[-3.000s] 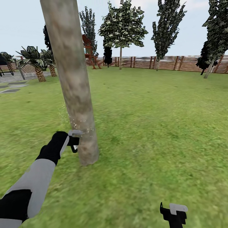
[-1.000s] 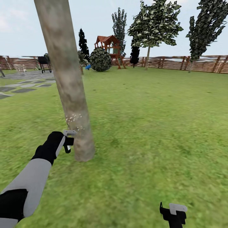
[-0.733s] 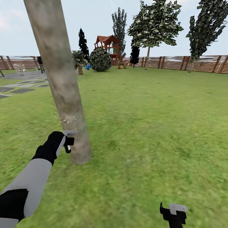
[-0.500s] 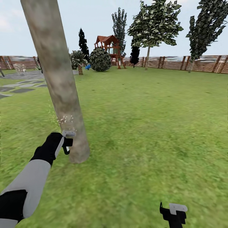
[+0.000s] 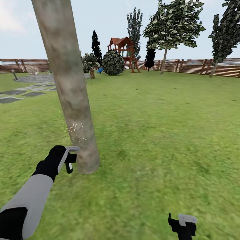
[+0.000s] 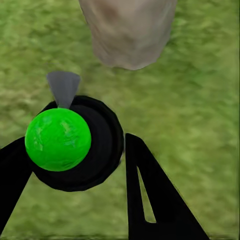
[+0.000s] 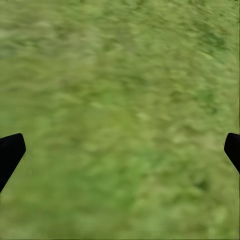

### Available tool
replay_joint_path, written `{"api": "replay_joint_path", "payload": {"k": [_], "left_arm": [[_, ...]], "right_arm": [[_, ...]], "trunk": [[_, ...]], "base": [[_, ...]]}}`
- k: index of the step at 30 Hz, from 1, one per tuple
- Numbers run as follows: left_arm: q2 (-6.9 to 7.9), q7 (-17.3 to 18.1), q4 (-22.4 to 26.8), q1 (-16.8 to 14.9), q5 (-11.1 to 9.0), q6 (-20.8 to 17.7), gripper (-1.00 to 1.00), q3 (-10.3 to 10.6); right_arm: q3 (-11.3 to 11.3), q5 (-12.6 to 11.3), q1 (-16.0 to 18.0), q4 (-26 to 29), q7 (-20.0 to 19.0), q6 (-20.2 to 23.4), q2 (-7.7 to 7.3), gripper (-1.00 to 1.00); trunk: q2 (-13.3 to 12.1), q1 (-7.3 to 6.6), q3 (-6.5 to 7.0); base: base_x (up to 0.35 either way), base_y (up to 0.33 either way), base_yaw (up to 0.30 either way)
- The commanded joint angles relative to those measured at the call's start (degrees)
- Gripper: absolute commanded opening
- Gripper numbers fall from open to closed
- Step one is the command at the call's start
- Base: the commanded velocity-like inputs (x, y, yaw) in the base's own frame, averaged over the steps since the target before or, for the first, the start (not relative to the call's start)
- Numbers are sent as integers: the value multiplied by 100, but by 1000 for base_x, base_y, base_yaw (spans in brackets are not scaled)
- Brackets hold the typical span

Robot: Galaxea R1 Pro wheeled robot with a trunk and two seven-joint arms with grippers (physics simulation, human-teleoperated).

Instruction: In the garden, pick up the pesticide atomizer on the floor and spray pesticide onto both trees until each tree trunk is fully covered.

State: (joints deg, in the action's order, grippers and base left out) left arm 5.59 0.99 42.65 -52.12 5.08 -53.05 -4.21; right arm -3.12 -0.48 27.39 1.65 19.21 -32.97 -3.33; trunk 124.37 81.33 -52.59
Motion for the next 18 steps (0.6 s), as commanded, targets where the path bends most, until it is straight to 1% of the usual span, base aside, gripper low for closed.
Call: {"api": "replay_joint_path", "payload": {"k": [1,5,7,13,15,18], "left_arm": [[-10,31,6,10,63,-107,-100,0],[-12,27,6,33,65,-151,-100,-8],[-8,25,12,38,59,-152,-100,-27],[-22,0,7,44,55,-145,-100,-36],[-23,-2,7,44,55,-144,-100,-36],[-28,-18,14,39,55,-139,-100,-36]], "right_arm": [[-34,-5,3,-5,30,-8,-1,100],[-35,-3,3,-6,30,-8,-1,100],[-37,-4,5,-7,28,-8,-1,100],[-34,-5,3,2,28,-8,3,100],[-32,-5,3,2,30,-8,5,100],[-35,-5,3,2,30,-8,8,100]], "trunk": [[2,3,-5],[2,3,-5],[2,3,-5],[2,3,-5],[2,3,-5],[2,3,-5]], "base": [[335,0,1],[297,-17,0],[43,-162,0],[-221,-199,3],[-252,-199,151],[-232,-207,251]]}}
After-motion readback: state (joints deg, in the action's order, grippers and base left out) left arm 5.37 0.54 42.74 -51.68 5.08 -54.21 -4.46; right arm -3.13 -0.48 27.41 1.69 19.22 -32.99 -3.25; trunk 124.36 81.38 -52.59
